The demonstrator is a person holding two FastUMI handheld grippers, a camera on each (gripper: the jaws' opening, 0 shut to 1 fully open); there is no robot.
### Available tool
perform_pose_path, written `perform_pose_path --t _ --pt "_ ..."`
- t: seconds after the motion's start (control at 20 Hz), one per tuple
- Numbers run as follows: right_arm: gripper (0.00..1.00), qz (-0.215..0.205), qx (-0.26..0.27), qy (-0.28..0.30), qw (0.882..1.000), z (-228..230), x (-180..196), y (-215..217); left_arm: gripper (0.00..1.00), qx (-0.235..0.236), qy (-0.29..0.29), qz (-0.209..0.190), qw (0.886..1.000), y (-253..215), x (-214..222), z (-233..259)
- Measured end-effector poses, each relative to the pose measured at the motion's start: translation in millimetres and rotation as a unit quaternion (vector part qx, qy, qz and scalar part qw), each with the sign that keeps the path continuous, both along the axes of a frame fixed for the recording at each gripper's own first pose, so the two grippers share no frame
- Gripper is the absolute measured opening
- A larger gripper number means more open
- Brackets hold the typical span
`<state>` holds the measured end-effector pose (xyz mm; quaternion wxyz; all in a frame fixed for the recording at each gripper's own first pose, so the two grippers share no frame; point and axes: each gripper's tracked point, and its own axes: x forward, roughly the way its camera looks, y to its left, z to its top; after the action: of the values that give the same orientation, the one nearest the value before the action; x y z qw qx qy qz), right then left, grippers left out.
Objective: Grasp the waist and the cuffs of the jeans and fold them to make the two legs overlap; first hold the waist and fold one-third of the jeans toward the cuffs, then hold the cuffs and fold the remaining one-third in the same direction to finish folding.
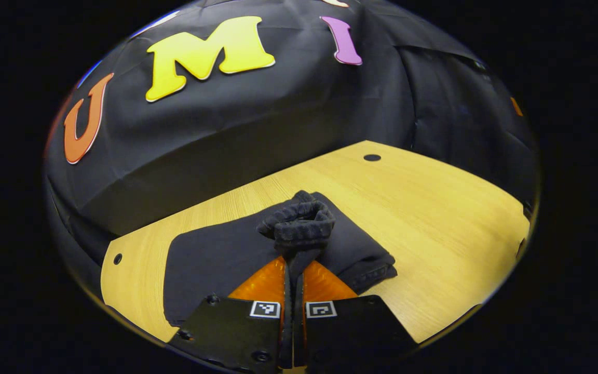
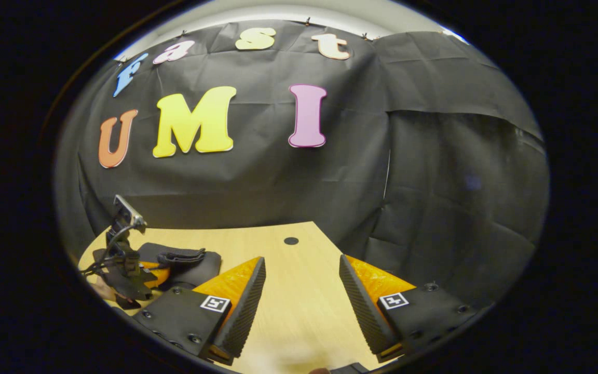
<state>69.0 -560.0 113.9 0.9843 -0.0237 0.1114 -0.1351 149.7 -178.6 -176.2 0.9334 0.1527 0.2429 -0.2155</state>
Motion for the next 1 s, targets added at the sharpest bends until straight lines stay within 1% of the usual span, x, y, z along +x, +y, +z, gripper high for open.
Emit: perform_pose_path --t 0.1,0.15,0.2,0.3,0.35,0.4,0.45,0.5,0.55,0.65,0.7,0.75,0.85,1.0 --pt "0.81 -0.002 0.003 0.001 1.0 -3 -2 -1 0.06 0.002 -0.001 -0.008 1.0 -4 -2 -2" --pt "0.82 -0.003 0.004 0.003 1.0 -5 -2 1 0.0 0.001 0.006 -0.019 1.0 -11 -5 -9" --pt "0.81 -0.003 0.003 0.004 1.0 -7 -1 2 0.34 0.008 0.008 -0.028 1.0 -14 -12 -8" --pt "0.81 -0.004 0.0 0.011 1.0 -15 -3 3 0.64 0.033 -0.017 -0.037 0.999 -14 -14 -4" --pt "0.81 -0.004 -0.002 0.014 1.0 -18 -3 5 0.8 0.029 -0.02 -0.045 0.998 -17 -19 0" --pt "0.89 -0.003 -0.003 0.017 1.0 -23 -3 7 0.81 0.019 -0.019 -0.05 0.998 -21 -23 4" --pt "0.88 -0.002 -0.006 0.021 1.0 -29 -2 8 0.86 0.004 -0.015 -0.058 0.998 -26 -27 6" --pt "0.89 0.0 -0.005 0.024 1.0 -33 -2 11 0.88 -0.006 -0.014 -0.062 0.998 -29 -31 10" --pt "0.89 0.001 -0.005 0.027 1.0 -37 0 14 0.99 -0.015 -0.022 -0.064 0.998 -30 -37 19" --pt "0.89 0.007 -0.002 0.031 1.0 -43 4 22 1.0 -0.034 -0.038 -0.067 0.996 -28 -45 36" --pt "0.85 0.011 -0.002 0.031 0.999 -44 7 28 1.0 -0.044 -0.047 -0.064 0.996 -24 -47 45" --pt "0.89 0.017 -0.001 0.03 0.999 -45 12 35 1.0 -0.053 -0.058 -0.058 0.995 -17 -49 56" --pt "0.89 0.034 0.003 0.025 0.999 -44 23 53 1.0 -0.076 -0.071 -0.036 0.994 2 -51 77" --pt "0.89 0.071 0.014 0.015 0.997 -39 47 94 1.0 -0.11 -0.09 0.016 0.99 45 -51 111"
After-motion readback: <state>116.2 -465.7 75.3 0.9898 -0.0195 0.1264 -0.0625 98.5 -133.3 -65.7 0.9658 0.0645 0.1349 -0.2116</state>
